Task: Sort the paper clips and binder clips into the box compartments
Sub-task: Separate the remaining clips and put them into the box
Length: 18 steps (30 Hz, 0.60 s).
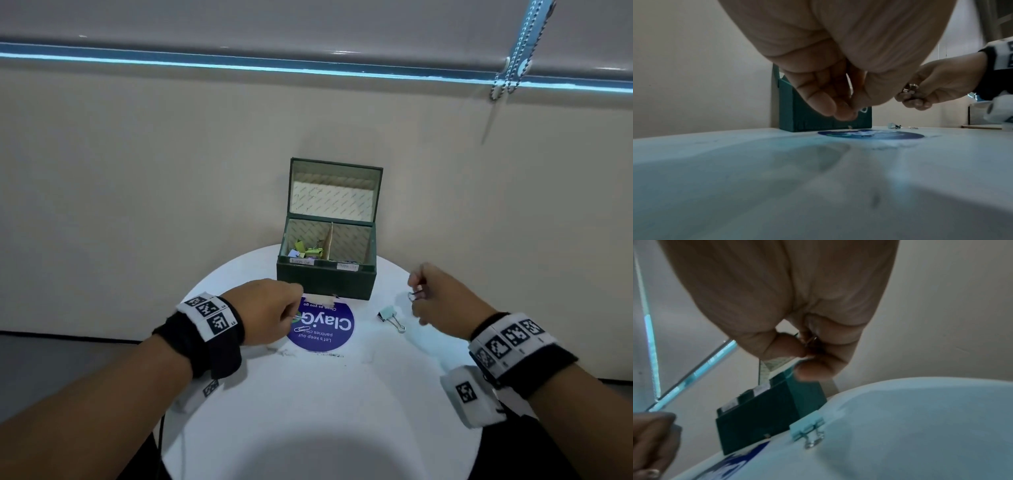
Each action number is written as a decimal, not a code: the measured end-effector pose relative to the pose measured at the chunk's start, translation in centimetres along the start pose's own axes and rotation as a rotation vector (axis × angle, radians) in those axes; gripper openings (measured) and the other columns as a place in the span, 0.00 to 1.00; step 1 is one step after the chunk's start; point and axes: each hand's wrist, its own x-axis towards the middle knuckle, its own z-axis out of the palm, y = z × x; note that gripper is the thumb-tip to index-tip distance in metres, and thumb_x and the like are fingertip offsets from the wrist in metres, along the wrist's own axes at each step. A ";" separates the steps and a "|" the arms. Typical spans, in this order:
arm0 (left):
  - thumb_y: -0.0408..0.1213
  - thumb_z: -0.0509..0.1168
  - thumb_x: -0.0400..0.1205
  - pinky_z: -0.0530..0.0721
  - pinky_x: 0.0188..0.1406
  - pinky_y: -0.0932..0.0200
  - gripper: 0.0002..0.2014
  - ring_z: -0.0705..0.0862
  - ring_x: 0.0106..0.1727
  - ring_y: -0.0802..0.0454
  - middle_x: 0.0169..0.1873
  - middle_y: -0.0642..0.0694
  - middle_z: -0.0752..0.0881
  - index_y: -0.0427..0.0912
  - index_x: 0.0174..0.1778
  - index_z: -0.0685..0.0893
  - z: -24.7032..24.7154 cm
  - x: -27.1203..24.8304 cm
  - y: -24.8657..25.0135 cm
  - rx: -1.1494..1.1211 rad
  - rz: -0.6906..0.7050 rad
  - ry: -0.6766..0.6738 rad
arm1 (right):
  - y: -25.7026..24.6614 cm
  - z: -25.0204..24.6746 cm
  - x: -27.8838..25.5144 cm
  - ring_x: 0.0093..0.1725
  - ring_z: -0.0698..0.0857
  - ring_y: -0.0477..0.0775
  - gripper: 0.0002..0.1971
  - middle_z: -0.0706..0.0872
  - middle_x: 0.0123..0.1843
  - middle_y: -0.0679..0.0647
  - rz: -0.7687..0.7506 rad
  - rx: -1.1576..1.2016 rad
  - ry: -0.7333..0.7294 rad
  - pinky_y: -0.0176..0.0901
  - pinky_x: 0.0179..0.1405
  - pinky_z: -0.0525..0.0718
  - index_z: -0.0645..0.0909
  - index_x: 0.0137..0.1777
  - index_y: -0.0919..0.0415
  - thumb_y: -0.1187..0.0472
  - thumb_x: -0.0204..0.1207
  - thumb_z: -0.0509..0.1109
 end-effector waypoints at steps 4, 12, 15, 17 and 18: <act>0.38 0.58 0.85 0.79 0.44 0.61 0.13 0.79 0.48 0.57 0.48 0.58 0.77 0.61 0.57 0.82 -0.1 0.2 -0.2 -0.032 0.028 -0.064 | 0.0 0.5 1.8 0.42 0.80 0.51 0.12 0.82 0.50 0.52 0.119 -0.272 -0.073 0.45 0.44 0.79 0.78 0.55 0.53 0.59 0.73 0.73; 0.54 0.62 0.84 0.82 0.54 0.59 0.15 0.81 0.56 0.56 0.55 0.58 0.79 0.56 0.62 0.86 -0.1 0.9 0.2 0.108 0.059 -0.127 | -2.5 3.0 2.1 0.50 0.84 0.51 0.22 0.86 0.45 0.46 0.094 -0.638 -0.221 0.45 0.47 0.82 0.78 0.55 0.54 0.37 0.74 0.70; 0.56 0.64 0.82 0.84 0.53 0.56 0.15 0.81 0.54 0.55 0.54 0.58 0.80 0.55 0.58 0.88 0.0 1.0 0.3 0.165 0.068 -0.166 | -2.8 3.2 1.6 0.48 0.84 0.49 0.15 0.86 0.43 0.45 0.066 -0.609 -0.248 0.43 0.45 0.83 0.80 0.49 0.52 0.43 0.72 0.72; 0.53 0.65 0.83 0.84 0.52 0.55 0.12 0.81 0.54 0.55 0.53 0.58 0.82 0.54 0.55 0.89 0.0 1.2 0.3 0.175 0.097 -0.161 | -3.1 3.1 1.3 0.46 0.83 0.46 0.15 0.84 0.43 0.43 0.036 -0.572 -0.262 0.41 0.42 0.81 0.81 0.49 0.50 0.42 0.69 0.74; 0.51 0.64 0.83 0.84 0.51 0.56 0.11 0.81 0.52 0.56 0.52 0.57 0.82 0.53 0.53 0.89 0.1 1.2 0.3 0.181 0.112 -0.153 | -3.4 3.0 1.2 0.45 0.82 0.44 0.16 0.83 0.43 0.43 0.013 -0.552 -0.266 0.40 0.42 0.79 0.81 0.49 0.49 0.41 0.70 0.74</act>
